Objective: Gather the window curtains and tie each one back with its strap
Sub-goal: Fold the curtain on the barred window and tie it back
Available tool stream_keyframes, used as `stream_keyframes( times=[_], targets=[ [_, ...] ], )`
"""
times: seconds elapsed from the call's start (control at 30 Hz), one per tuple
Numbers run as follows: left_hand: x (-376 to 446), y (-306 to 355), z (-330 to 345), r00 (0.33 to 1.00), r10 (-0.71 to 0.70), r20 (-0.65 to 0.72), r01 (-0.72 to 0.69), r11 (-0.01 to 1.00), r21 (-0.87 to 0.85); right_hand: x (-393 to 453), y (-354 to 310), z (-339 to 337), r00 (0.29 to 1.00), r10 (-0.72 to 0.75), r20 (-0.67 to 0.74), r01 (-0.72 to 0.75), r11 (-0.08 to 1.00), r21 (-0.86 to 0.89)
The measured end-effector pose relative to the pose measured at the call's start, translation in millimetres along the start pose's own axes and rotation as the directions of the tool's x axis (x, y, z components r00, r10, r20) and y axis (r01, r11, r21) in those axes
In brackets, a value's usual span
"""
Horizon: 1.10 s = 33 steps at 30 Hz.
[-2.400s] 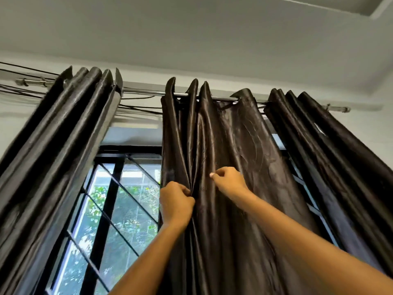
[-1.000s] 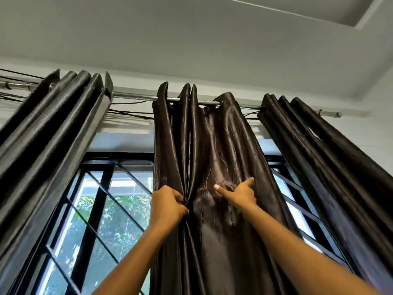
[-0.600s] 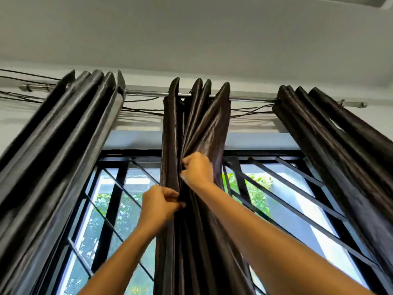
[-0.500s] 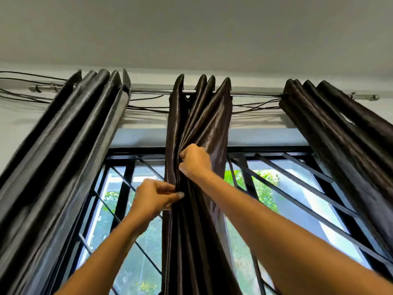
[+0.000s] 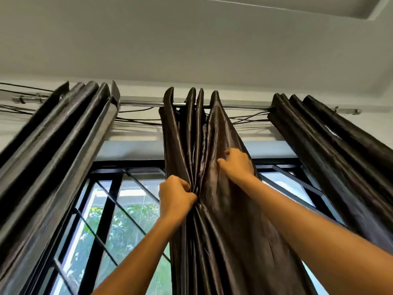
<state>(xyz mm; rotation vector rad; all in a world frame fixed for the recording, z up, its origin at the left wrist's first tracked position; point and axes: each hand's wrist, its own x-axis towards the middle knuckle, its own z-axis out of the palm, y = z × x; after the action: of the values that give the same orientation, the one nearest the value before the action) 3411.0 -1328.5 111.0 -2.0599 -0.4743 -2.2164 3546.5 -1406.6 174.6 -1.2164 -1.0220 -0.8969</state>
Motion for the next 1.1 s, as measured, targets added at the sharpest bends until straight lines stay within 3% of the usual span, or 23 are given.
stream_keyframes(
  times=[0.1,0.2,0.3,0.5,0.57,0.67,0.7,0.77,0.83,0.97,1.1],
  targets=[
    [5.3,-11.3,1.6,0.999,0.012,0.046,-0.011,0.999,-0.03,31.9,8.2,8.9,0.976,0.214,0.036,-0.215,0.976,0.025],
    [13.1,-25.5,8.1,0.991,0.05,0.12,-0.048,0.999,-0.012,69.0,-2.6,14.7,0.974,0.222,0.055,-0.228,0.956,0.187],
    [20.1,-35.9,8.4,0.981,0.087,0.176,-0.094,0.995,0.033,97.4,-31.2,19.2,0.989,0.136,0.064,-0.142,0.985,0.101],
    [22.8,-56.9,-13.4,0.984,0.037,0.173,-0.031,0.999,-0.035,88.1,-118.9,61.3,0.958,-0.213,0.191,0.235,0.967,-0.102],
    [26.4,-62.1,-26.4,0.973,0.006,0.229,-0.002,1.0,-0.018,81.2,-134.5,69.8,0.936,-0.257,0.242,0.29,0.95,-0.114],
    [37.3,-56.0,-54.4,0.925,-0.04,0.379,0.098,0.986,-0.135,81.4,-124.4,58.9,0.931,-0.229,0.284,0.262,0.962,-0.082],
    [46.1,-51.9,-60.2,0.939,-0.041,0.342,0.096,0.985,-0.146,83.3,-116.9,51.8,0.935,-0.204,0.291,0.232,0.971,-0.064],
    [72.1,-43.7,-62.8,0.993,-0.027,0.115,0.039,0.994,-0.102,89.4,-100.4,37.2,0.944,-0.148,0.296,0.157,0.988,-0.007],
    [103.7,-34.0,-57.0,0.998,0.02,-0.064,-0.022,0.999,-0.041,96.9,-89.3,27.2,0.955,-0.103,0.279,0.077,0.992,0.103],
    [153.8,-19.0,-38.4,0.99,0.072,-0.119,-0.069,0.997,0.036,105.6,-85.8,29.8,0.986,-0.086,0.142,0.055,0.977,0.206],
    [175.5,-10.9,-20.7,0.985,0.053,-0.164,-0.064,0.996,-0.064,106.9,-75.2,51.7,0.979,-0.111,0.172,0.1,0.993,0.07]
  ],
)
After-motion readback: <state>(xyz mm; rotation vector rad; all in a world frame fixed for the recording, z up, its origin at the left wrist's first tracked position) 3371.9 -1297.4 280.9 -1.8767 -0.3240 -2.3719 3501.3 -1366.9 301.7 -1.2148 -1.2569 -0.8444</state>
